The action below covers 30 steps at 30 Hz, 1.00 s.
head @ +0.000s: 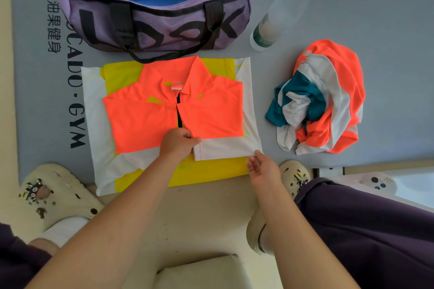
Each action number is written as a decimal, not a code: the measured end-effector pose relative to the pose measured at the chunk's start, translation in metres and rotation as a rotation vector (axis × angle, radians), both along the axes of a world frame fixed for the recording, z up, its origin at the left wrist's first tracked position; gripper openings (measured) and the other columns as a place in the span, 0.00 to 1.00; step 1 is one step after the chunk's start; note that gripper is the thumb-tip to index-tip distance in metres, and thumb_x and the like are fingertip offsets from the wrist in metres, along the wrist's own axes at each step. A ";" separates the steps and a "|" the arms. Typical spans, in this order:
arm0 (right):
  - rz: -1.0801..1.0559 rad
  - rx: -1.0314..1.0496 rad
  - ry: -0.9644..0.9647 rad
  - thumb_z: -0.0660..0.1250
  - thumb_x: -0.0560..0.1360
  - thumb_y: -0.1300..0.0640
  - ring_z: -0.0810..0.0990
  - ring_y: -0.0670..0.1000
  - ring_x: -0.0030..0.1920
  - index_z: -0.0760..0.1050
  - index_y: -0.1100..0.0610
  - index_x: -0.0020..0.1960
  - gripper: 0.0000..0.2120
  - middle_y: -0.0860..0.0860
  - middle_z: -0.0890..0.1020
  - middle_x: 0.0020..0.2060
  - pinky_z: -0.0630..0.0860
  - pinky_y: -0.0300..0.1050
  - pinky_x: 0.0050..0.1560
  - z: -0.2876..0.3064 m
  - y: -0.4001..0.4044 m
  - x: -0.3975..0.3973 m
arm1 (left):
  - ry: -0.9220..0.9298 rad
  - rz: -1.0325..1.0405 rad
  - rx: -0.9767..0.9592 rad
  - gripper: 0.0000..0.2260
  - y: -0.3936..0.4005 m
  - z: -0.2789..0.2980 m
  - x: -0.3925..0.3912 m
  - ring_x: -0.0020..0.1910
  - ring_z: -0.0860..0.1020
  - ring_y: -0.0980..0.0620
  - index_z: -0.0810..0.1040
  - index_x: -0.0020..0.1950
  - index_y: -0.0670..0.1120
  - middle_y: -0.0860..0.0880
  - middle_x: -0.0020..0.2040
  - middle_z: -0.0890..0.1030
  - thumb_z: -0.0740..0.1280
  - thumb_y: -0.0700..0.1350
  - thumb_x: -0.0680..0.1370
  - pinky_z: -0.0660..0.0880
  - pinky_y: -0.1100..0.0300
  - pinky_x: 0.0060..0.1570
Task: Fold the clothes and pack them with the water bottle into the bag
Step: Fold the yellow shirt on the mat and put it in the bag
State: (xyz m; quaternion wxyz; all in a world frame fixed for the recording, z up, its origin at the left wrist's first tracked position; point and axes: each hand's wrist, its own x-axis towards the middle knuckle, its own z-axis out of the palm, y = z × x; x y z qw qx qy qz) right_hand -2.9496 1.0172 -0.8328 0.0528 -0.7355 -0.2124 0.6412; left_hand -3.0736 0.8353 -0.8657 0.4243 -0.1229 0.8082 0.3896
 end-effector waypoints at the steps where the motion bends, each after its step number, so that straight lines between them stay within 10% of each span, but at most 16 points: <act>1: 0.014 0.022 -0.003 0.68 0.76 0.68 0.77 0.50 0.31 0.71 0.60 0.58 0.12 0.56 0.78 0.37 0.77 0.38 0.26 0.001 0.004 0.000 | 0.002 0.013 -0.001 0.14 0.001 0.001 -0.001 0.32 0.79 0.41 0.76 0.40 0.34 0.37 0.34 0.79 0.74 0.44 0.73 0.76 0.49 0.31; 9: 0.692 0.491 -0.381 0.69 0.74 0.60 0.75 0.48 0.34 0.74 0.55 0.54 0.09 0.53 0.79 0.45 0.72 0.42 0.35 -0.002 0.009 -0.010 | 0.095 0.117 -0.024 0.08 0.004 0.006 -0.014 0.35 0.83 0.40 0.77 0.40 0.42 0.39 0.35 0.83 0.73 0.44 0.74 0.81 0.43 0.39; 19: 1.374 0.740 -0.226 0.72 0.74 0.49 0.74 0.53 0.44 0.74 0.60 0.54 0.16 0.54 0.73 0.53 0.70 0.45 0.46 -0.020 0.017 -0.097 | 0.098 0.188 0.083 0.07 -0.001 0.006 -0.021 0.35 0.80 0.44 0.79 0.39 0.48 0.47 0.32 0.81 0.72 0.40 0.76 0.80 0.42 0.46; 25: 1.478 0.683 -0.258 0.69 0.76 0.56 0.78 0.56 0.47 0.78 0.60 0.52 0.08 0.58 0.80 0.51 0.72 0.45 0.44 -0.020 0.038 -0.105 | 0.080 0.100 0.034 0.05 0.001 0.004 -0.024 0.32 0.81 0.47 0.80 0.42 0.41 0.43 0.33 0.81 0.73 0.41 0.75 0.81 0.44 0.45; 30: 1.373 0.792 -0.350 0.75 0.71 0.49 0.74 0.60 0.53 0.71 0.63 0.56 0.24 0.59 0.74 0.54 0.74 0.55 0.54 -0.011 0.038 -0.085 | 0.441 -0.114 -0.162 0.12 0.004 0.012 -0.021 0.36 0.74 0.45 0.71 0.40 0.46 0.51 0.33 0.73 0.75 0.45 0.71 0.69 0.51 0.36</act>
